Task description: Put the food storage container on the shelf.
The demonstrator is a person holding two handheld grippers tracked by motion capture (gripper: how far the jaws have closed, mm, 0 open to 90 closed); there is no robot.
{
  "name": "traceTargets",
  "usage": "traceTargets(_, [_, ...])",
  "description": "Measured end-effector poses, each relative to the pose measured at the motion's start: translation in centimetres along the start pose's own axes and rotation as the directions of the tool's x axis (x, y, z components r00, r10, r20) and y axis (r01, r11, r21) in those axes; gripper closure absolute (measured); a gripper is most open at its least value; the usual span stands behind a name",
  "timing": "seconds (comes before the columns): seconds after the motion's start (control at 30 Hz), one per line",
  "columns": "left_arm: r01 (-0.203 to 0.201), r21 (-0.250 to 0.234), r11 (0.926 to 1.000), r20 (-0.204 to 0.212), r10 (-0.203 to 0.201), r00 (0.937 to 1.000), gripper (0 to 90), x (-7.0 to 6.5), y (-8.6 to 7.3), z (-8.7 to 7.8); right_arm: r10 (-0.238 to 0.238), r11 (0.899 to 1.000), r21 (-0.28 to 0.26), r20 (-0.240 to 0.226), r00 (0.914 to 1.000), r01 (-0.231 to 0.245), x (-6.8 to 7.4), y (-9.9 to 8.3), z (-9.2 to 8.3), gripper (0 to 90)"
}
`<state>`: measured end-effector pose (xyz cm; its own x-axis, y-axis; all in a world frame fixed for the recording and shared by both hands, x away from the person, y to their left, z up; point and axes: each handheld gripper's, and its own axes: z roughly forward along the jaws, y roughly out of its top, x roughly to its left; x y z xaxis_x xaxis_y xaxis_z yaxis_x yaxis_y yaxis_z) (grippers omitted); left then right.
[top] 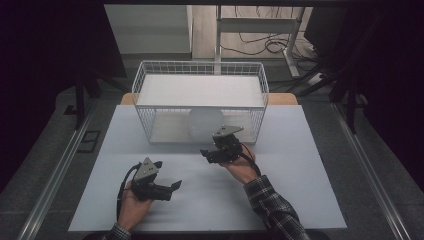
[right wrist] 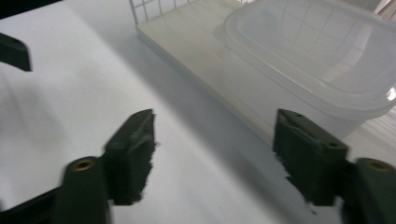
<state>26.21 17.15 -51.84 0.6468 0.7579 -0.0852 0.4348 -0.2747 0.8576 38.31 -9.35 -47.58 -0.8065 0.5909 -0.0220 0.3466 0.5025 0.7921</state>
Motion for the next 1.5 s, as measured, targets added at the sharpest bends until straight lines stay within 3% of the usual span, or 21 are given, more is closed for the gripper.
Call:
traceTargets(0.03, [0.0, 0.001, 1.0, 0.001, 0.0, 1.0, 2.6, 0.0, -0.1, 0.0, -0.005, 1.0, -0.006, -0.006, 1.0, 0.005, 0.2, -0.2, -0.4, 19.2])
traceTargets(0.17, [-0.002, 0.011, 0.9999, 0.005, 0.002, 1.0, 2.6, -0.1, -0.2, 0.0, -0.015, 1.0, -0.006, -0.014, 0.9998, 0.015, 0.6, -0.7, -1.1, 10.2])
traceTargets(0.4, [-0.005, 0.018, 0.9998, 0.006, 0.005, 1.0, 2.6, -0.3, -0.4, 0.1, -0.001, 1.0, -0.011, -0.009, 1.0, 0.001, 0.8, -1.9, -2.3, 4.5])
traceTargets(0.77, [-0.009, 0.03, 0.9995, 0.003, 0.009, 1.0, 2.3, -0.5, -0.8, -0.2, 0.029, 1.0, -0.006, -0.016, 0.9995, -0.029, 1.0, -4.1, -4.6, 1.0])
traceTargets(1.23, [-0.016, 0.045, 0.9989, -0.016, 0.017, 0.9997, 0.8, -0.5, -1.3, -1.5, 0.008, 1.0, 0.008, 0.054, 0.9985, -0.009, 1.5, -6.2, -8.0, 0.0])
traceTargets(1.5, [-0.013, 0.046, 0.9988, -0.037, 0.015, 0.9992, 0.2, -0.5, -1.6, -2.5, 0.025, 1.0, 0.003, 0.058, 0.998, -0.025, 1.4, -7.5, -9.8, 0.0])
